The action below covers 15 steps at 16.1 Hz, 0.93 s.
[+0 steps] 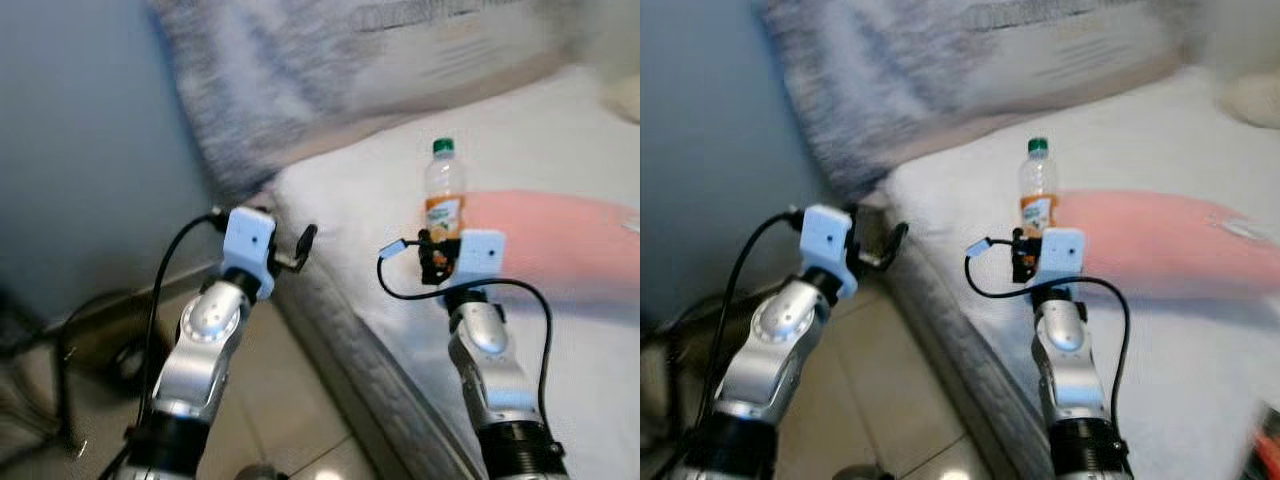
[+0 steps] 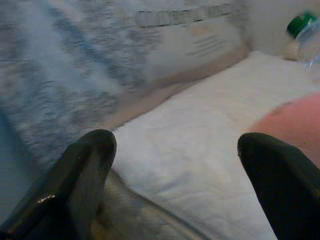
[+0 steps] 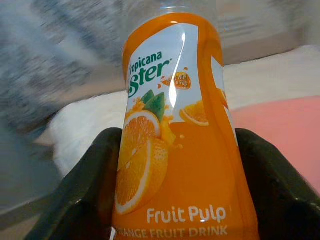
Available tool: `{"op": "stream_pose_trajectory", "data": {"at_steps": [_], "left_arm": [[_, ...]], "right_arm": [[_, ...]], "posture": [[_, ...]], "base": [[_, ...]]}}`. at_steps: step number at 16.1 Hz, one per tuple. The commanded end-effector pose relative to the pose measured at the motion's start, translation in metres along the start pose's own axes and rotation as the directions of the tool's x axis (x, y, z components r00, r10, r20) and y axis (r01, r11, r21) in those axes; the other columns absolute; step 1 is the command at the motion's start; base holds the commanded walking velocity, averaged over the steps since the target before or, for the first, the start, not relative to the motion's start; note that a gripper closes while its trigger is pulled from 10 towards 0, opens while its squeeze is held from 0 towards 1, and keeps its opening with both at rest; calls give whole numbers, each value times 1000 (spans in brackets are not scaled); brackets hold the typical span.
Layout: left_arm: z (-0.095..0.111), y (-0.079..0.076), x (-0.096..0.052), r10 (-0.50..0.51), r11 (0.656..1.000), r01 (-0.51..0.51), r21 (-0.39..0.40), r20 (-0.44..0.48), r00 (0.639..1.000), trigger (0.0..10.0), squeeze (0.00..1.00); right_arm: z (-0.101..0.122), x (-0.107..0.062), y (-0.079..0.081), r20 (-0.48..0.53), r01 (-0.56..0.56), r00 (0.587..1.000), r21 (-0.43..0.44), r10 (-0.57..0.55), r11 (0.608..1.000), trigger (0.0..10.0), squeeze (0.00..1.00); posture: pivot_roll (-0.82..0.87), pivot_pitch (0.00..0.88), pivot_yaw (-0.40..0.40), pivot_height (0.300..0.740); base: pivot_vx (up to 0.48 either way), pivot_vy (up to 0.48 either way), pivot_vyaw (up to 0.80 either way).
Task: Clean up the room
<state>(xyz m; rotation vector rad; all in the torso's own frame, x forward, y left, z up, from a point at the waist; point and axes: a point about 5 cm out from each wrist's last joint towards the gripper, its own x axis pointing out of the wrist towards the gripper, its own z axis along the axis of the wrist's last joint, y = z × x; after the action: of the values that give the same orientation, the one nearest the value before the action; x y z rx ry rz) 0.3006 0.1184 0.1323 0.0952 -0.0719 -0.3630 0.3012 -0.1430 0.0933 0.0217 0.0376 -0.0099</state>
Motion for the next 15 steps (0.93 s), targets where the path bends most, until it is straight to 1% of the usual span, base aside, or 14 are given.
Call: {"op": "stream_pose_trajectory", "data": {"at_steps": [1, 5, 6, 7, 9, 10, 11, 12, 13, 14, 15], "left_arm": [[-4, 2, 1, 12, 1000, -12, 14, -21, 1000, 10000, 0], [-5, 2, 2, 14, 999, -13, 33, -32, 999, 10000, 0], [-6, 2, 2, 28, 999, -26, 35, -34, 999, 10000, 0], [-7, 7, 0, 73, 997, -73, 5, -34, 997, 10000, 0], [-9, 14, -5, 115, 993, -116, -14, -34, 993, 10000, 0], [-14, 21, -10, 159, 987, -160, -22, -48, 986, 10000, 0], [-27, 34, -25, 223, 973, -227, -37, -99, 970, 10000, 0], [-36, 36, -35, 229, 971, -236, -32, -134, 964, 10000, 0], [-40, 33, -39, 220, 974, -225, -24, -146, 965, 10000, 0], [-39, 31, -38, 218, 974, -223, -21, -145, 965, 10000, 0], [-34, 29, -32, 218, 975, -222, -19, -121, 968, 10000, 0]], "right_arm": [[4, 3, 7, 20, -20, 1000, 14, 20, 1000, 0, 0], [-1, 0, 6, 10, -17, 1000, 21, 17, 1000, 0, 0], [-3, -2, 4, 3, -7, 1000, 28, 7, 1000, 0, 0], [-4, -2, 1, -1, 6, 1000, 34, -6, 999, 0, 0], [-5, -3, -1, -2, 16, 1000, 36, -16, 999, 0, 0], [-6, -4, -3, -2, 25, 1000, 41, -25, 999, 0, 0], [-8, -6, -9, -6, 43, 999, 45, -43, 998, 0, 0], [-10, -8, -13, -9, 51, 999, 42, -51, 998, 0, 0], [-11, -9, -15, -13, 53, 999, 37, -52, 998, 0, 0], [-12, -9, -15, -16, 51, 999, 33, -51, 998, 0, 0], [-12, -8, -13, -18, 37, 999, 21, -37, 999, 0, 0]], "posture": [[50, 0, 38, 727], [36, 0, 49, 727], [30, 0, 51, 727], [27, 0, 52, 727], [24, 0, 54, 727], [23, 0, 54, 727], [25, 0, 55, 727], [28, 0, 53, 727], [33, 0, 49, 727], [34, 0, 47, 727], [37, 0, 39, 727]], "base": [[0, 0, 712], [0, 0, 712], [0, 0, 712], [0, 0, 719], [0, 0, 712], [0, 0, 712], [0, 0, 712], [0, 0, 712], [0, 0, 712], [0, 0, 712], [0, 0, 712]]}}
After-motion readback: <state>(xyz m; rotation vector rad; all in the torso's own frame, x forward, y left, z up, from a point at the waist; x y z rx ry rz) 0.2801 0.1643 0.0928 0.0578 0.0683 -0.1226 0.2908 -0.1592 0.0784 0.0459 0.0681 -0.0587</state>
